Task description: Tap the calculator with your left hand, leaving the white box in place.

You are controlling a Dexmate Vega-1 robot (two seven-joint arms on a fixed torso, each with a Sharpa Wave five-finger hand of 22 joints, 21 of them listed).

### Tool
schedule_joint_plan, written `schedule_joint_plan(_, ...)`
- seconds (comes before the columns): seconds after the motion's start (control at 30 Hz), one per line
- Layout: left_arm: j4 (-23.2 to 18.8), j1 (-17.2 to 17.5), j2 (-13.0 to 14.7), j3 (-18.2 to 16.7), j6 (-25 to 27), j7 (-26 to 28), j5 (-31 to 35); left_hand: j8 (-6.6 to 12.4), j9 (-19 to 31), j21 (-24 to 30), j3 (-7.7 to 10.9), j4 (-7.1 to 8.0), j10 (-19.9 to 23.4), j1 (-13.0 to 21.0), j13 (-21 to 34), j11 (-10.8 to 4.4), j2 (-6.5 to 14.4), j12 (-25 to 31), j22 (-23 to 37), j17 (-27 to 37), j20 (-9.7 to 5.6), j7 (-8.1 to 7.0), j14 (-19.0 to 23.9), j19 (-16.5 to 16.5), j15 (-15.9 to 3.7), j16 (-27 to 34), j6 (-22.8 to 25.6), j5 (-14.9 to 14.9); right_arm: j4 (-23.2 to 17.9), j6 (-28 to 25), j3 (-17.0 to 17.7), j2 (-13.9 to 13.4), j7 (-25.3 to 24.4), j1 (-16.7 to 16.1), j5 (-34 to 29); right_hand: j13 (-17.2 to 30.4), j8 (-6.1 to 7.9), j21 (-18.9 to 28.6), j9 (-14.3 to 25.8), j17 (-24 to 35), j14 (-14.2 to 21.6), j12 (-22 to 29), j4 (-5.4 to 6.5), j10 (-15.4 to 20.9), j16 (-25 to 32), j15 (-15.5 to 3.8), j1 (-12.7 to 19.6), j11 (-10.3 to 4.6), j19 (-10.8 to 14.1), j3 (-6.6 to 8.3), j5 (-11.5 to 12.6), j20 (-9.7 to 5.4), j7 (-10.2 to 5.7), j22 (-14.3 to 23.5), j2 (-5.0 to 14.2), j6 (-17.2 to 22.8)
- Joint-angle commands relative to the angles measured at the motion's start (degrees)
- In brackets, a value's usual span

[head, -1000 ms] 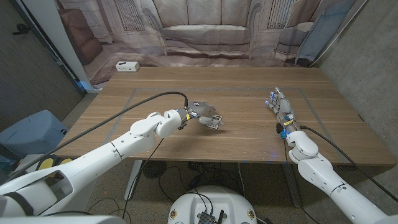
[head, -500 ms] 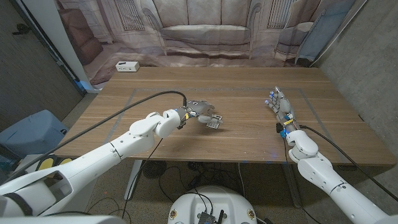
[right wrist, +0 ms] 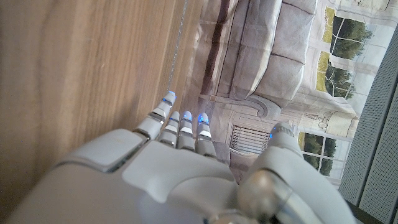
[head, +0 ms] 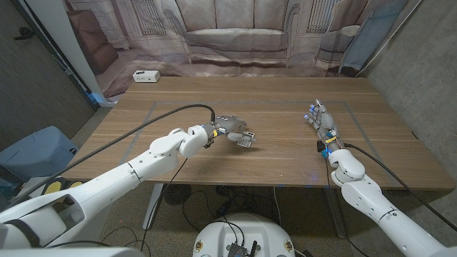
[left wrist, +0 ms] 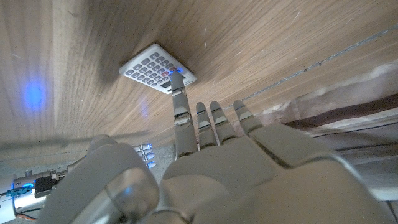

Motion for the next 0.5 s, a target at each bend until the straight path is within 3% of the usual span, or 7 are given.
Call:
schedule_joint_plan(0.03,-0.06,-0.35,-0.25,0.46,0.41,-0.67,0.38,0.04,0.14,0.47,-0.24,-0.38,0.59,0.44,0.21,0.24,0.51,0.57,0.25,0.13,0.53,-0.09,0.68,-0.03,0.08,0.33,0.64,0.21,0.67,0.28,0.04,0.23,0.38,0.29,0.32,0.18,-0.02,-0.09,0.28,0.16,-0.11,-0.08,-0.07,0.4,-0.2,0.41,-0.04,-0.03,0.31,-0.34,-0.12,0.24,0.07,0.18,0.2,0.49)
schedule_joint_plan(0.5,0.02,-0.18,-0.4,0.78,1.79,-1.4,0.6,0.29,0.16,0.47,-0.29,-0.38,1.36,0.56,0.22,0.19,0.62,0.85,0.25,0.14,0.57,0.04,1.53,-0.07,0.14,0.42,1.55,0.19,1.05,0.27,-0.05,0.26,0.66,0.56,0.44,0.18,-0.03,-0.09,0.28,0.19,-0.12,-0.08,-0.04,0.44,-0.2,0.27,-0.12,-0.02,0.29,-0.41,-0.13,0.24,0.11,0.19,0.22,0.51)
